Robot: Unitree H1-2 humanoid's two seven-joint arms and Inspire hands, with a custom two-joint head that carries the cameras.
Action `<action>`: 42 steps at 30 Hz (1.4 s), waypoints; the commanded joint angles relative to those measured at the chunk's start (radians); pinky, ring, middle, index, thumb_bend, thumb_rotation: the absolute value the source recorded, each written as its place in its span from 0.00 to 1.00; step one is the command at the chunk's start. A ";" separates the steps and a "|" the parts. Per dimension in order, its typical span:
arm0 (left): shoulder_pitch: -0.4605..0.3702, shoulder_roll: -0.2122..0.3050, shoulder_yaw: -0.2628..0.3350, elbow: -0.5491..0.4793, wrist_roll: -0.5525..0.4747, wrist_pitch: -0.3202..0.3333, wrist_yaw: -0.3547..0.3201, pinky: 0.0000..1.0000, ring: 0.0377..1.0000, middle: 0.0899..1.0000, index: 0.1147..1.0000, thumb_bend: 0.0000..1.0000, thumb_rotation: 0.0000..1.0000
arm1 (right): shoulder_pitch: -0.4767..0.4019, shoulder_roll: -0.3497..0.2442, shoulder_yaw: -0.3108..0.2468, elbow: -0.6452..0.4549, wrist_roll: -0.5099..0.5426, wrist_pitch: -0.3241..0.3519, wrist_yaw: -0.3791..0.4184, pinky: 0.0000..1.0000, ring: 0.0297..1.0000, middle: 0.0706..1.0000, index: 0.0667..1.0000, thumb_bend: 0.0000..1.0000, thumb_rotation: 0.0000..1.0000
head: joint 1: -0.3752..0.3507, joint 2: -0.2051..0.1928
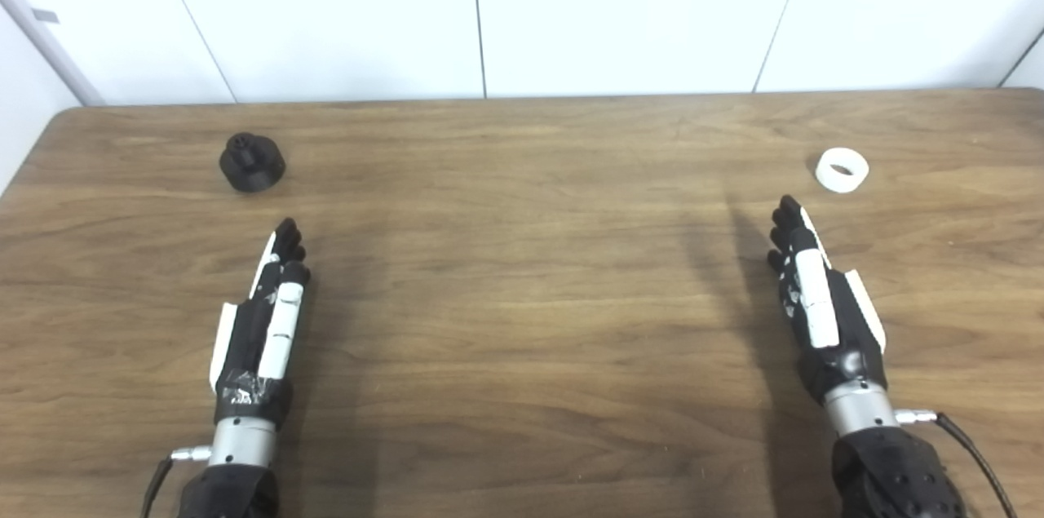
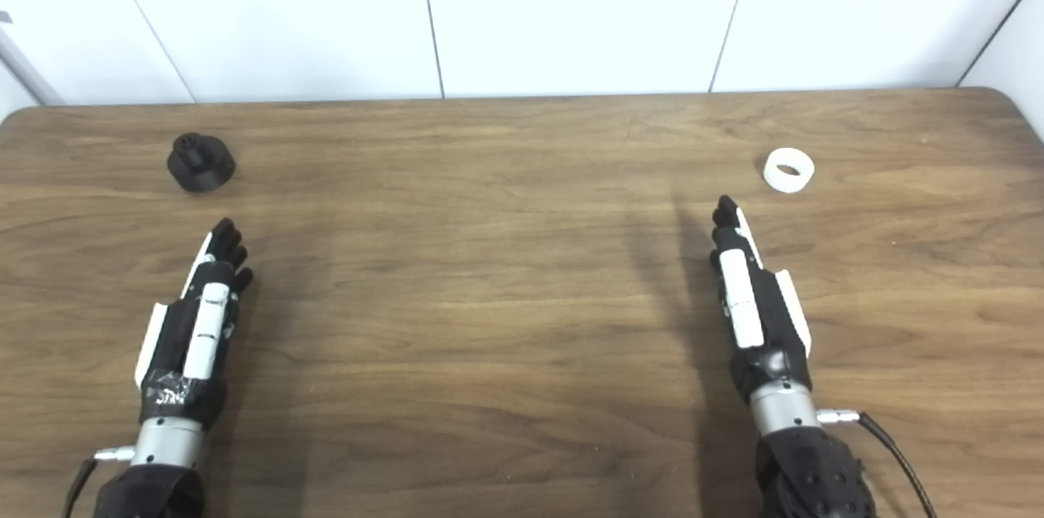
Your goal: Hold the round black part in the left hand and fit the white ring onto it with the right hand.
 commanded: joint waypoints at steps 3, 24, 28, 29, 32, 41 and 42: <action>-0.008 0.015 0.006 -0.009 -0.003 -0.032 0.005 1.00 1.00 1.00 1.00 0.53 0.82 | -0.020 0.000 0.000 -0.024 -0.006 -0.032 -0.007 1.00 1.00 0.99 0.99 0.55 1.00 | -0.001 -0.001; 0.013 -0.022 -0.045 0.015 0.088 -0.063 0.041 1.00 1.00 0.99 0.99 0.54 0.84 | 0.005 -0.037 -0.021 0.009 0.039 -0.079 0.021 1.00 1.00 1.00 1.00 0.51 1.00 | 0.236 -0.145; 0.014 -0.030 -0.061 0.035 0.100 -0.089 0.053 1.00 1.00 0.99 0.99 0.55 0.82 | 0.003 -0.042 -0.027 0.021 0.053 -0.085 0.026 1.00 1.00 1.00 1.00 0.49 1.00 | 0.276 -0.177; 0.014 -0.032 -0.065 0.040 0.103 -0.096 0.055 1.00 1.00 0.99 0.99 0.55 0.82 | 0.003 -0.044 -0.028 0.025 0.058 -0.088 0.028 1.00 1.00 1.00 1.00 0.49 1.00 | 0.284 -0.184; 0.013 -0.039 -0.075 0.049 0.109 -0.102 0.061 1.00 1.00 1.00 1.00 0.55 0.81 | 0.002 -0.051 -0.028 0.024 0.068 -0.081 0.032 1.00 1.00 1.00 1.00 0.48 1.00 | 0.297 -0.199; 0.008 -0.050 -0.081 0.079 0.102 -0.132 0.062 1.00 1.00 1.00 1.00 0.57 0.80 | 0.001 -0.057 -0.023 0.028 0.076 -0.085 0.038 1.00 1.00 1.00 1.00 0.51 1.00 | 0.293 -0.213; 0.007 -0.050 -0.080 0.082 0.101 -0.133 0.062 1.00 1.00 1.00 1.00 0.56 0.79 | 0.000 -0.055 -0.023 0.027 0.077 -0.082 0.037 1.00 1.00 1.00 1.00 0.51 1.00 | 0.278 -0.214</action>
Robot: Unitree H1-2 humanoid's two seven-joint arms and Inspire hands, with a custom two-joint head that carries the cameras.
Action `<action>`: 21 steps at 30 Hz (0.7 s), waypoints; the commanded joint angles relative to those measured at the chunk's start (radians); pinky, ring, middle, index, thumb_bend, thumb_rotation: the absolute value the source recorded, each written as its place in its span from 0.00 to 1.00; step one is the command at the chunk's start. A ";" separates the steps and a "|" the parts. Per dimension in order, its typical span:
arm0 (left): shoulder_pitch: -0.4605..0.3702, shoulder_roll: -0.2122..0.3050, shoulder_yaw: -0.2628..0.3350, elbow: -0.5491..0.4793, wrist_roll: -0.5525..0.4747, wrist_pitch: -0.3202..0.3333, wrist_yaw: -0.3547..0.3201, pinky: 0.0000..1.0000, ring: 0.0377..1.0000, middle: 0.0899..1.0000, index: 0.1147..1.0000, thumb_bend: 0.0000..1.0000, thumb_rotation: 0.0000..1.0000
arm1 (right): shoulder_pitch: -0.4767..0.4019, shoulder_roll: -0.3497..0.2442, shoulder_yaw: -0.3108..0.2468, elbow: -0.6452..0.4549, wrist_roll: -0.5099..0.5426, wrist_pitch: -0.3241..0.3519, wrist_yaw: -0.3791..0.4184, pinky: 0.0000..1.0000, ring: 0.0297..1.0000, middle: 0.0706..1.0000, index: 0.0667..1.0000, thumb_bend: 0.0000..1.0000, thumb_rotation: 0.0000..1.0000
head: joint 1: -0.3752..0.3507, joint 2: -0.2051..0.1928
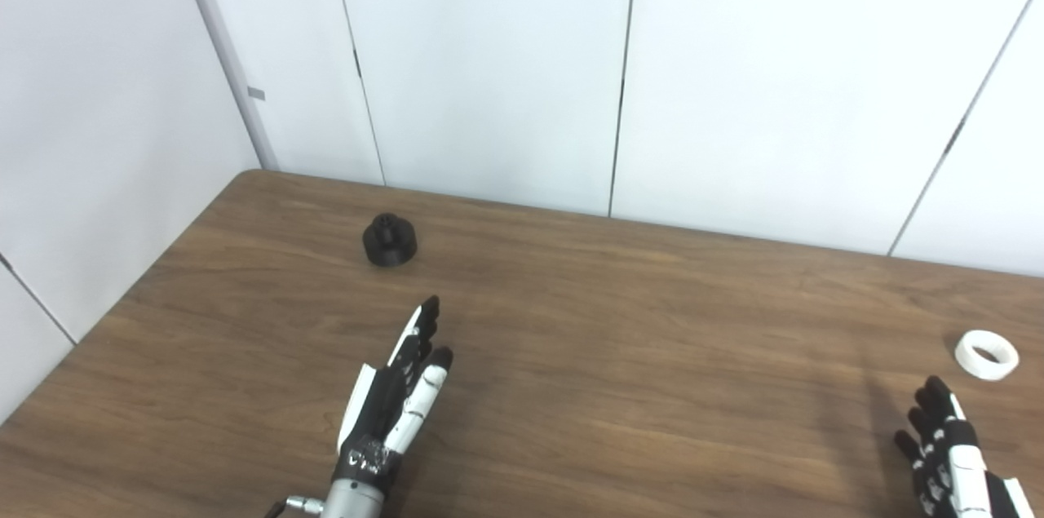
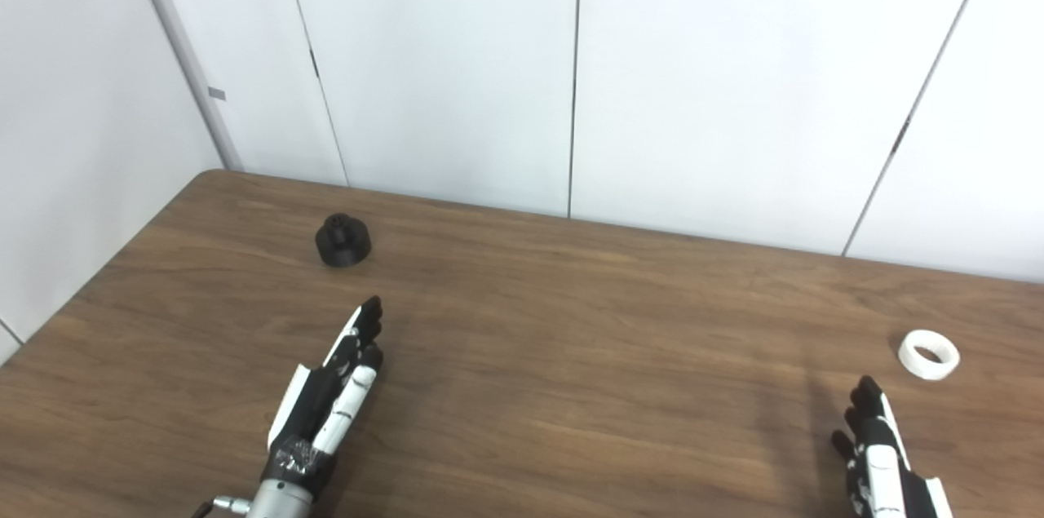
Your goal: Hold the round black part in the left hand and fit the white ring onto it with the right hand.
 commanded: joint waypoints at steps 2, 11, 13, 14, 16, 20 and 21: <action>0.009 -0.018 -0.009 0.041 -0.007 -0.033 0.008 1.00 1.00 1.00 1.00 0.57 0.79 | -0.012 -0.005 -0.002 -0.016 0.003 -0.015 0.001 1.00 1.00 1.00 1.00 0.51 1.00 | -0.007 -0.002; 0.002 -0.016 -0.006 0.036 0.057 -0.026 0.035 1.00 1.00 0.98 1.00 0.60 0.61 | -0.015 -0.008 0.000 -0.010 -0.006 -0.011 -0.001 1.00 1.00 1.00 1.00 0.46 1.00 | -0.020 -0.011; -0.007 -0.007 0.002 -0.001 0.074 0.011 0.040 1.00 1.00 0.99 1.00 0.66 0.54 | -0.016 -0.008 0.001 -0.011 -0.011 -0.010 -0.003 1.00 1.00 1.00 1.00 0.45 1.00 | -0.019 -0.012; -0.014 0.000 0.008 -0.021 0.088 0.034 0.045 1.00 1.00 0.98 1.00 0.71 0.51 | -0.015 -0.006 0.002 -0.012 -0.013 -0.010 -0.004 1.00 1.00 1.00 1.00 0.43 1.00 | -0.020 -0.012; -0.031 0.014 0.023 -0.055 0.120 0.078 0.055 1.00 1.00 0.97 0.98 0.77 0.47 | -0.014 -0.002 0.005 -0.012 -0.016 -0.012 -0.006 1.00 1.00 1.00 1.00 0.42 1.00 | -0.023 -0.012; -0.093 0.054 0.061 -0.106 0.207 0.184 0.078 1.00 0.97 0.93 0.94 0.89 0.40 | -0.012 0.000 0.008 -0.010 -0.021 -0.018 -0.006 1.00 1.00 1.00 1.00 0.40 1.00 | -0.025 -0.010; -0.108 0.063 0.070 -0.114 0.223 0.211 0.080 1.00 0.97 0.93 0.94 0.91 0.39 | -0.011 0.000 0.008 -0.009 -0.022 -0.021 -0.006 1.00 1.00 1.00 1.00 0.39 1.00 | -0.025 -0.010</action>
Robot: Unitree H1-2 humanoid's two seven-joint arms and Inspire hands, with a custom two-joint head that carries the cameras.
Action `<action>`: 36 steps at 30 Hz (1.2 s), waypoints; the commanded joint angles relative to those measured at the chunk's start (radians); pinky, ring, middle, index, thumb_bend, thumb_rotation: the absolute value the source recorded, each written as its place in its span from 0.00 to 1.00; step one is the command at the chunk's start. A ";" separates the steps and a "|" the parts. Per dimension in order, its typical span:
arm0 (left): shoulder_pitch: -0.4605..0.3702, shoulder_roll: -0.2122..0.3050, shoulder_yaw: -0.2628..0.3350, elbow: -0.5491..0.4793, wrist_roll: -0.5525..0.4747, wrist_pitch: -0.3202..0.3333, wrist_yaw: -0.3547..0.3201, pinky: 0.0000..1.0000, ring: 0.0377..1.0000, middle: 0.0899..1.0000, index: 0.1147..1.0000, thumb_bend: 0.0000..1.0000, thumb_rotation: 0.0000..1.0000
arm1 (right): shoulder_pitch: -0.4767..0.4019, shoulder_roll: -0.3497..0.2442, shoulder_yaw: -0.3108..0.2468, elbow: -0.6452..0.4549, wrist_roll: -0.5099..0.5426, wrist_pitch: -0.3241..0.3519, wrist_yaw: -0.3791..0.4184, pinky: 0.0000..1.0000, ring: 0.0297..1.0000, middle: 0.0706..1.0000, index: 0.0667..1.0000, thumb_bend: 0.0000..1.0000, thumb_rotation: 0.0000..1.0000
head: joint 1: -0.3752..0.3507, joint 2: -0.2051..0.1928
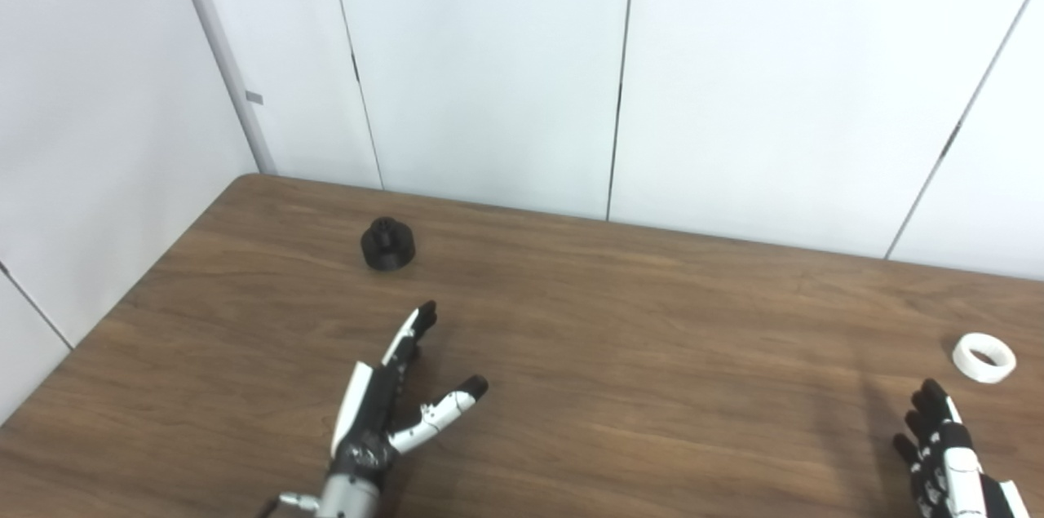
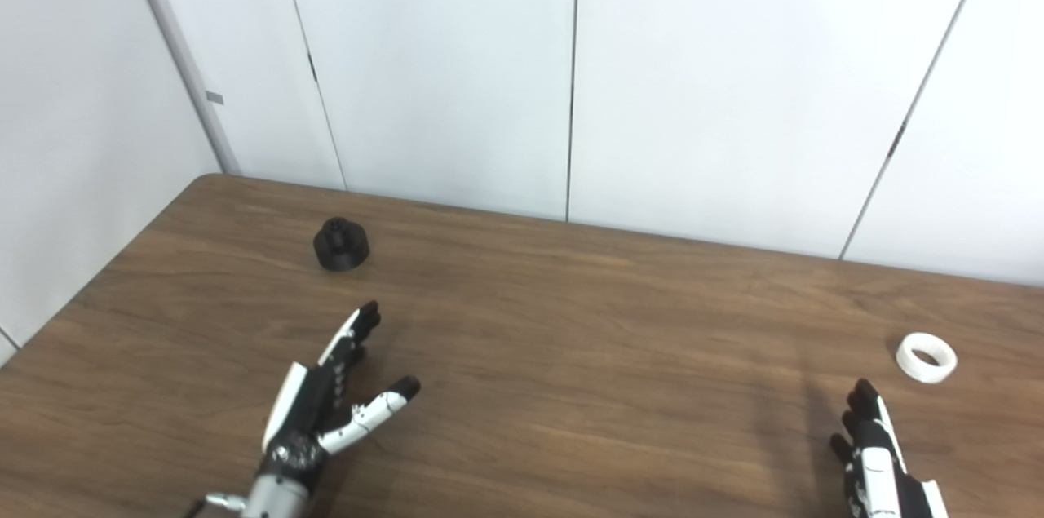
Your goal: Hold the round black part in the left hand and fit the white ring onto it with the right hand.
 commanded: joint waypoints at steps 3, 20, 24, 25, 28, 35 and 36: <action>-0.096 0.071 0.030 -0.049 0.093 0.088 0.028 0.99 0.97 0.95 0.94 0.94 0.38 | -0.010 0.001 -0.001 -0.008 0.002 -0.019 -0.003 1.00 1.00 1.00 1.00 0.40 1.00 | 0.002 0.002; -0.306 0.269 0.077 0.195 0.186 0.173 0.083 1.00 1.00 0.96 0.87 0.95 0.38 | -0.009 0.004 0.007 -0.021 -0.002 -0.001 -0.006 1.00 1.00 1.00 1.00 0.37 1.00 | -0.004 0.005; -0.351 0.306 0.062 0.281 0.203 0.162 0.097 1.00 1.00 0.96 0.87 0.98 0.36 | -0.007 0.006 0.009 -0.023 -0.006 -0.005 -0.010 1.00 1.00 1.00 1.00 0.36 1.00 | -0.006 0.008; -0.362 0.315 0.054 0.301 0.213 0.164 0.099 1.00 1.00 0.96 0.88 0.98 0.37 | -0.007 0.005 0.009 -0.022 -0.007 -0.006 -0.011 1.00 1.00 1.00 1.00 0.36 1.00 | -0.006 0.008; -0.408 0.346 0.020 0.380 0.248 0.167 0.109 1.00 1.00 0.97 0.88 0.99 0.36 | -0.006 0.005 0.009 -0.020 -0.008 -0.008 -0.013 1.00 1.00 1.00 1.00 0.37 1.00 | -0.005 0.009; -0.528 0.392 -0.062 0.558 0.284 0.180 0.102 1.00 1.00 1.00 0.88 1.00 0.38 | -0.005 0.006 0.008 -0.021 -0.005 -0.010 -0.017 1.00 1.00 1.00 1.00 0.37 1.00 | -0.008 0.008; -0.539 0.397 -0.072 0.573 0.285 0.185 0.097 1.00 1.00 1.00 0.89 1.00 0.39 | -0.005 0.006 0.008 -0.021 -0.005 -0.012 -0.017 1.00 1.00 1.00 1.00 0.36 1.00 | -0.008 0.008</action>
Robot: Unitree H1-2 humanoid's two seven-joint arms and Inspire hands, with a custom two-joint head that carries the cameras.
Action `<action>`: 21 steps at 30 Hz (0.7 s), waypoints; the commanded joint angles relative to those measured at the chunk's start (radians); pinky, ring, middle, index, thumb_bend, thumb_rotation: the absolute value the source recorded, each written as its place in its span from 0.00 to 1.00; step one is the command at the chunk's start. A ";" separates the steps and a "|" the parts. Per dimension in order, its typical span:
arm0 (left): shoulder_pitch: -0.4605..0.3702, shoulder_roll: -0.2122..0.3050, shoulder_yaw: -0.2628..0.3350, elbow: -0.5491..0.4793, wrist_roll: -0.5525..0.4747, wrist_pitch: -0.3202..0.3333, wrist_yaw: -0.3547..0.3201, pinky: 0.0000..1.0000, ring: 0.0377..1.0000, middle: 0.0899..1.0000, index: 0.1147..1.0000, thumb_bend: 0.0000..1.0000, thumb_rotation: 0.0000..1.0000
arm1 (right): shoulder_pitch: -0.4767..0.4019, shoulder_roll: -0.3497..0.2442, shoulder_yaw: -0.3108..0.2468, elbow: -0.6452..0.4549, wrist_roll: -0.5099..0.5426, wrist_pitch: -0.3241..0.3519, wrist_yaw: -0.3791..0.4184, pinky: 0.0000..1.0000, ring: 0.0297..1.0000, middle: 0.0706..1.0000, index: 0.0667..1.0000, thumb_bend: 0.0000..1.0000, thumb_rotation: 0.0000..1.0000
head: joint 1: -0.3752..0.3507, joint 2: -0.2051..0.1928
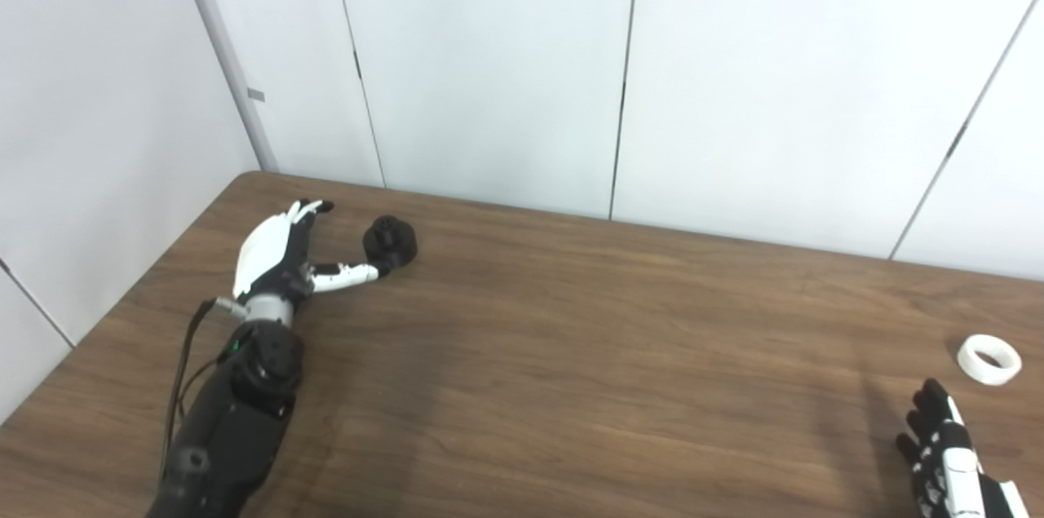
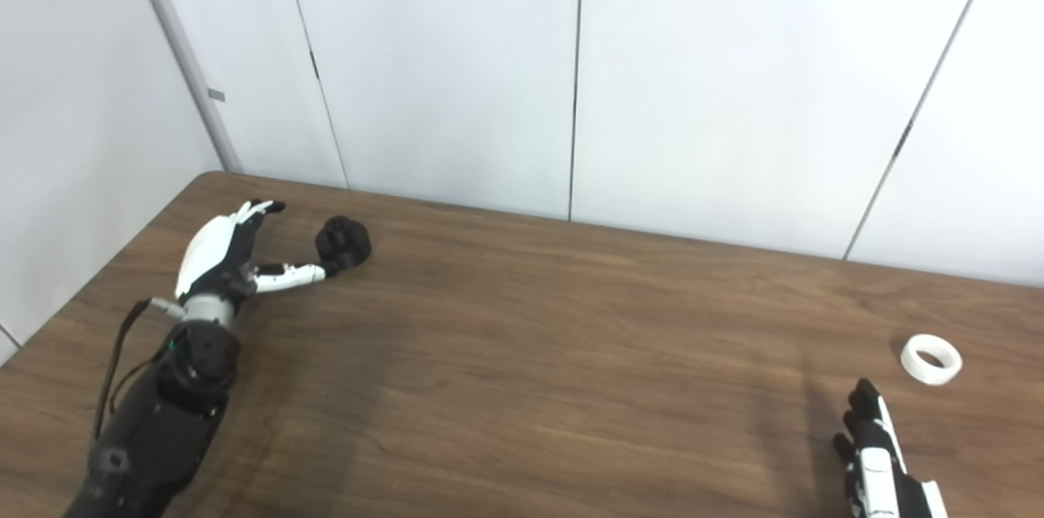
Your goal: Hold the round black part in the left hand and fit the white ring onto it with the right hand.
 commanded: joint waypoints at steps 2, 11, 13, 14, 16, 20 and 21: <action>-0.088 0.042 -0.027 0.035 0.019 -0.003 0.000 1.00 1.00 1.00 0.88 1.00 0.40 | -0.006 0.002 0.001 -0.018 -0.006 -0.013 -0.003 1.00 1.00 1.00 1.00 0.35 1.00 | 0.001 0.000; -0.191 0.053 -0.095 0.190 0.009 -0.042 0.001 1.00 1.00 1.00 0.85 1.00 0.38 | -0.007 0.003 0.005 -0.019 -0.018 -0.013 -0.009 1.00 1.00 1.00 1.00 0.35 1.00 | -0.005 -0.001; -0.208 0.052 -0.103 0.218 -0.001 -0.053 -0.005 1.00 1.00 1.00 0.85 1.00 0.38 | -0.006 0.004 0.005 -0.019 -0.019 -0.011 -0.010 1.00 1.00 1.00 1.00 0.35 1.00 | -0.008 -0.001; -0.217 0.052 -0.108 0.234 -0.005 -0.056 -0.009 1.00 1.00 1.00 0.84 1.00 0.38 | -0.006 0.004 0.005 -0.018 -0.020 -0.011 -0.011 1.00 1.00 1.00 1.00 0.35 1.00 | -0.008 -0.001; -0.233 0.048 -0.112 0.259 -0.011 -0.056 -0.011 1.00 1.00 0.99 0.83 1.00 0.38 | -0.005 0.004 0.005 -0.018 -0.029 -0.009 -0.014 1.00 1.00 1.00 1.00 0.37 1.00 | -0.008 -0.001; -0.253 0.039 -0.123 0.301 -0.008 -0.057 0.009 1.00 1.00 0.98 0.81 1.00 0.37 | -0.005 0.004 0.003 -0.018 -0.026 -0.012 -0.012 1.00 1.00 1.00 1.00 0.38 1.00 | -0.008 -0.002; -0.256 0.036 -0.124 0.311 -0.009 -0.057 0.015 1.00 1.00 0.98 0.80 1.00 0.36 | -0.005 0.003 0.002 -0.018 -0.025 -0.011 -0.010 1.00 1.00 1.00 1.00 0.38 1.00 | -0.008 -0.002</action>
